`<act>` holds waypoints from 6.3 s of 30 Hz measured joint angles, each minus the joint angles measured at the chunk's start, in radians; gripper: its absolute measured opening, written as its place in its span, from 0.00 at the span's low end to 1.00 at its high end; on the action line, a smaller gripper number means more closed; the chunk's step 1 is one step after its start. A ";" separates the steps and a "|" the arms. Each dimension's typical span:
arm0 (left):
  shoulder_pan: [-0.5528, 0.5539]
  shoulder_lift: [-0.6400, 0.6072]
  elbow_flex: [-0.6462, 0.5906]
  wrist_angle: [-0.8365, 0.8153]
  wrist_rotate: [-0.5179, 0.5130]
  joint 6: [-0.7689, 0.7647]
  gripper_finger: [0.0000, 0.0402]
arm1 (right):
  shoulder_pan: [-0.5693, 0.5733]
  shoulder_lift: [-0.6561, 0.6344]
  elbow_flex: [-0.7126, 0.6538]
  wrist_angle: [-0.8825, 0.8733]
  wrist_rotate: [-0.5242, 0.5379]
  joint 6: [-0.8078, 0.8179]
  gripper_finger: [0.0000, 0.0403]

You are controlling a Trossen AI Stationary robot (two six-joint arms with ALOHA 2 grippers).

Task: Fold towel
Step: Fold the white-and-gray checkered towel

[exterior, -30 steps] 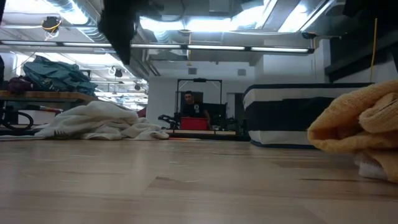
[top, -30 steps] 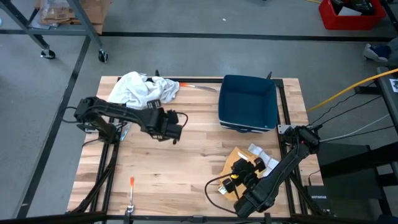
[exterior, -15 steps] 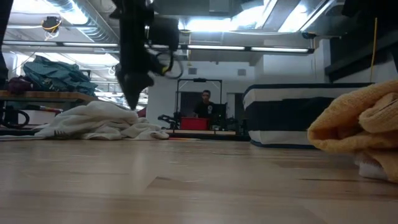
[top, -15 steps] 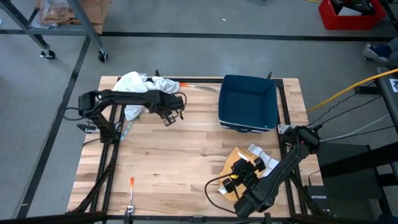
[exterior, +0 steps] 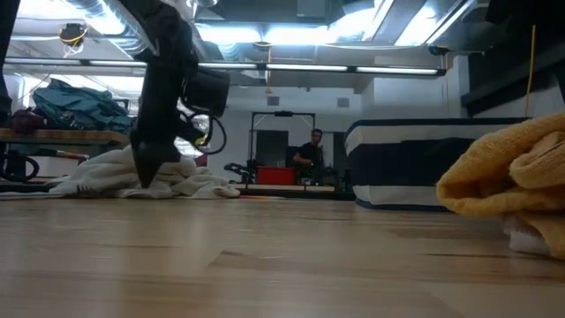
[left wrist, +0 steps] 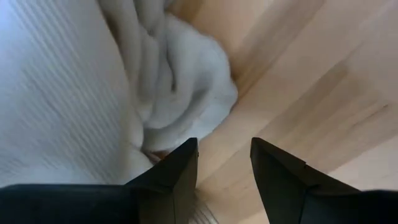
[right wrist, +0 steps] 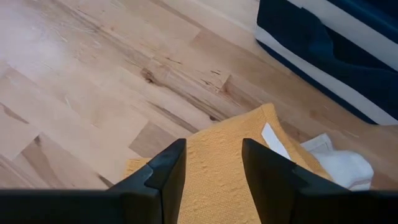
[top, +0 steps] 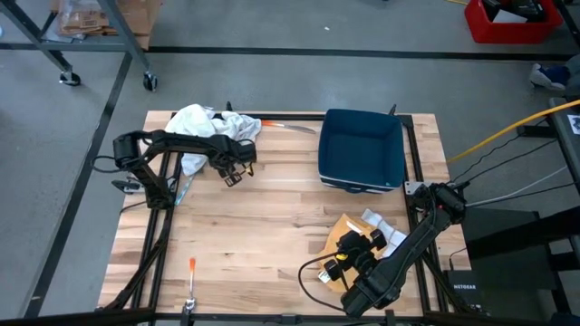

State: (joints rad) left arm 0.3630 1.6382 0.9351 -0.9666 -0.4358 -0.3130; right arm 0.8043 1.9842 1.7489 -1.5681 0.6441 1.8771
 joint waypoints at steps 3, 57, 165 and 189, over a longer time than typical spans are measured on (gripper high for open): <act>0.000 0.000 -0.039 0.052 0.000 0.000 0.35 | 0.000 0.000 0.000 0.000 0.000 0.000 0.40; -0.156 -0.003 0.356 -0.001 0.009 0.229 0.00 | 0.000 0.000 0.000 0.048 0.002 0.000 0.40; -0.567 -0.140 1.130 -0.278 0.006 0.163 0.00 | -0.341 0.216 -0.027 1.257 0.392 -0.991 0.40; -0.585 -0.157 1.130 -0.322 0.007 0.159 0.00 | -0.443 0.216 -0.027 1.131 0.237 -0.995 0.07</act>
State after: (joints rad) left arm -0.2217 1.4810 2.0647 -1.2884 -0.4290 -0.1539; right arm 0.3617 2.2004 1.7222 -0.4374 0.8813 0.8819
